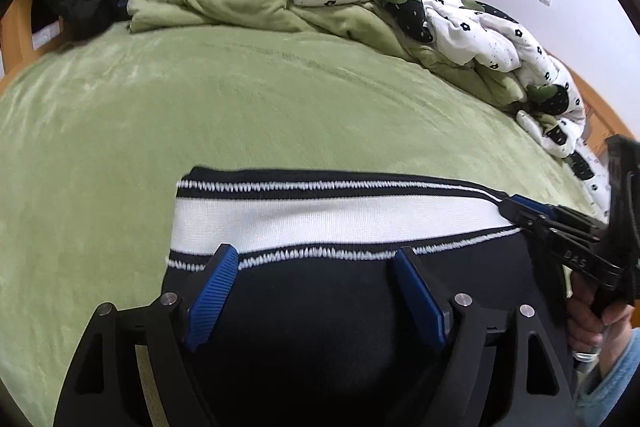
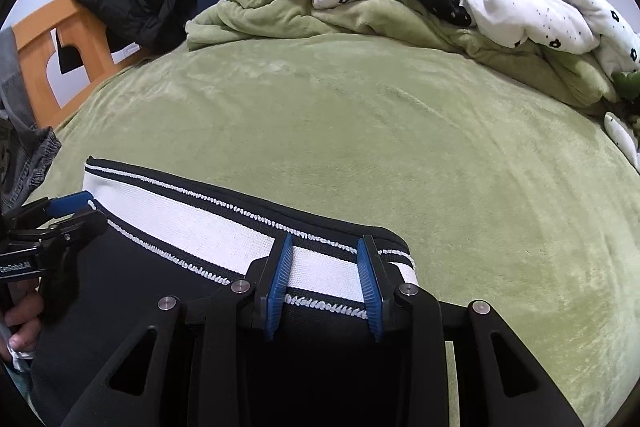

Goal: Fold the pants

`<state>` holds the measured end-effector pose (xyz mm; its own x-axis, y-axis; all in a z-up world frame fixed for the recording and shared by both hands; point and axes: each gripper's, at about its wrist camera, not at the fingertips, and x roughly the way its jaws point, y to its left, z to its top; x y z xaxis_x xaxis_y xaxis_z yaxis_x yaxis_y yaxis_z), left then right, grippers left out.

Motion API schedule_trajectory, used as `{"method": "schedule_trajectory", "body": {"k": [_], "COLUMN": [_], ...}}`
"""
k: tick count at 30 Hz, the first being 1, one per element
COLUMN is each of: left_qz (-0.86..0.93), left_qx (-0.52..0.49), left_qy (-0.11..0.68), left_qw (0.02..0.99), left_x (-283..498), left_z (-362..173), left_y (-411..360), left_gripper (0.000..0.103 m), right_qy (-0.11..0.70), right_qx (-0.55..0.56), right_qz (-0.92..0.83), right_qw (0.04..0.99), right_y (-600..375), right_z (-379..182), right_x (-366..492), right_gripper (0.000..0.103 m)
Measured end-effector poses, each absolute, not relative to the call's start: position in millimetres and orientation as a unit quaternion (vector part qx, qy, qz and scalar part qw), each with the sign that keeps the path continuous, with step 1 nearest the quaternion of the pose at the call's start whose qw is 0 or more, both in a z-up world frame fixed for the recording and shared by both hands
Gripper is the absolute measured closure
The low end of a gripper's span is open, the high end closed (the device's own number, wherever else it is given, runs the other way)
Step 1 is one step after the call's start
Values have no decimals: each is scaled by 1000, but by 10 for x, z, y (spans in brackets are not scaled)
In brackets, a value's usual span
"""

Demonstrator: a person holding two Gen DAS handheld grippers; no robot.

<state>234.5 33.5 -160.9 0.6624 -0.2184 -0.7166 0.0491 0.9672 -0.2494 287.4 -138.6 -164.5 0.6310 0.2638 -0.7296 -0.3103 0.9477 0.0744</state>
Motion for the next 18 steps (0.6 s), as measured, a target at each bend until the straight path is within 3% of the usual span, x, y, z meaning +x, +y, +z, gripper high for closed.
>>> {"method": "schedule_trajectory", "body": {"k": [10, 18], "left_qz": [-104, -127], "left_qx": [-144, -135], "left_qy": [444, 425], "left_qw": [879, 886], "left_x": [1786, 882], "left_z": [-1652, -1737], "left_y": [576, 501], "left_gripper": [24, 24], "right_qy": [427, 393], "right_qx": [5, -52], "right_qz": [170, 159], "right_qw": [888, 904], "right_y": [-1556, -1678], "right_z": [-1485, -1552], "right_x": [2737, 1651], "right_gripper": [68, 68]}}
